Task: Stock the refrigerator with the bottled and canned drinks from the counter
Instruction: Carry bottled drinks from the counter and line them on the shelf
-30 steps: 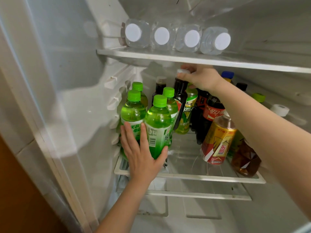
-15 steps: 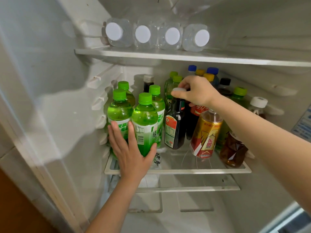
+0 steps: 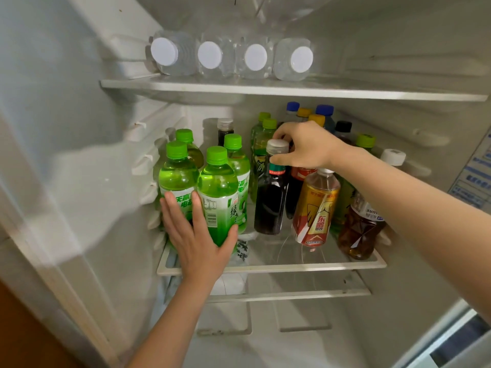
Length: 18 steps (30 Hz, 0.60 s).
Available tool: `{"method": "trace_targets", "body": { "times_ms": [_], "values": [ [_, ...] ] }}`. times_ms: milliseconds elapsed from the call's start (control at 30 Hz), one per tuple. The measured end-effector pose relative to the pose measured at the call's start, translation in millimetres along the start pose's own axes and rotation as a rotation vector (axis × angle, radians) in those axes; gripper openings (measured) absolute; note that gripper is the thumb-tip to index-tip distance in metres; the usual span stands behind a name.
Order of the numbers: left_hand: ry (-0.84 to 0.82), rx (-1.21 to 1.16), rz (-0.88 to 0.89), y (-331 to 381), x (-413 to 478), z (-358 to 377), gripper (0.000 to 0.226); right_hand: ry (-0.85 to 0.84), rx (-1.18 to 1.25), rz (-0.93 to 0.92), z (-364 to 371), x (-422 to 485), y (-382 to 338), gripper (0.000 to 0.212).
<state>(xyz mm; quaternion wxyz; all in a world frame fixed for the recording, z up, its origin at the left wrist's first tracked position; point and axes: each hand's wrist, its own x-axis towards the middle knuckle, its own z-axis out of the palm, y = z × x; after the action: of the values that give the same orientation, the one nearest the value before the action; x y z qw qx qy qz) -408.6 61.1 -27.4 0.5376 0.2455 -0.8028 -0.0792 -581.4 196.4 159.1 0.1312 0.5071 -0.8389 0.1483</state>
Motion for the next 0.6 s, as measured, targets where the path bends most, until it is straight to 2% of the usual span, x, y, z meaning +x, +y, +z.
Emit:
{"method": "trace_targets", "body": {
  "times_ms": [100, 233, 333, 500, 600],
  "values": [
    [0.003, 0.009, -0.001, 0.2, 0.2, 0.0, 0.091, 0.069, -0.031, 0.055, 5.4, 1.1, 0.8, 0.053],
    [0.008, 0.010, -0.003, -0.1, 0.0, 1.2, 0.091, -0.009, 0.048, 0.012, 4.0, 3.1, 1.2, 0.060],
    [0.008, 0.012, -0.007, -0.3, -0.7, 2.3, 0.091, 0.013, 0.023, -0.022, 3.7, 4.8, -0.7, 0.051],
    [0.006, 0.007, -0.008, -0.4, -0.6, 2.8, 0.091, 0.171, -0.121, 0.127, 15.5, 6.8, -6.9, 0.046],
    [-0.003, 0.011, -0.016, 0.6, -0.5, 2.1, 0.091, 0.188, -0.116, 0.165, 18.8, 10.1, -9.0, 0.043]
  ]
}}
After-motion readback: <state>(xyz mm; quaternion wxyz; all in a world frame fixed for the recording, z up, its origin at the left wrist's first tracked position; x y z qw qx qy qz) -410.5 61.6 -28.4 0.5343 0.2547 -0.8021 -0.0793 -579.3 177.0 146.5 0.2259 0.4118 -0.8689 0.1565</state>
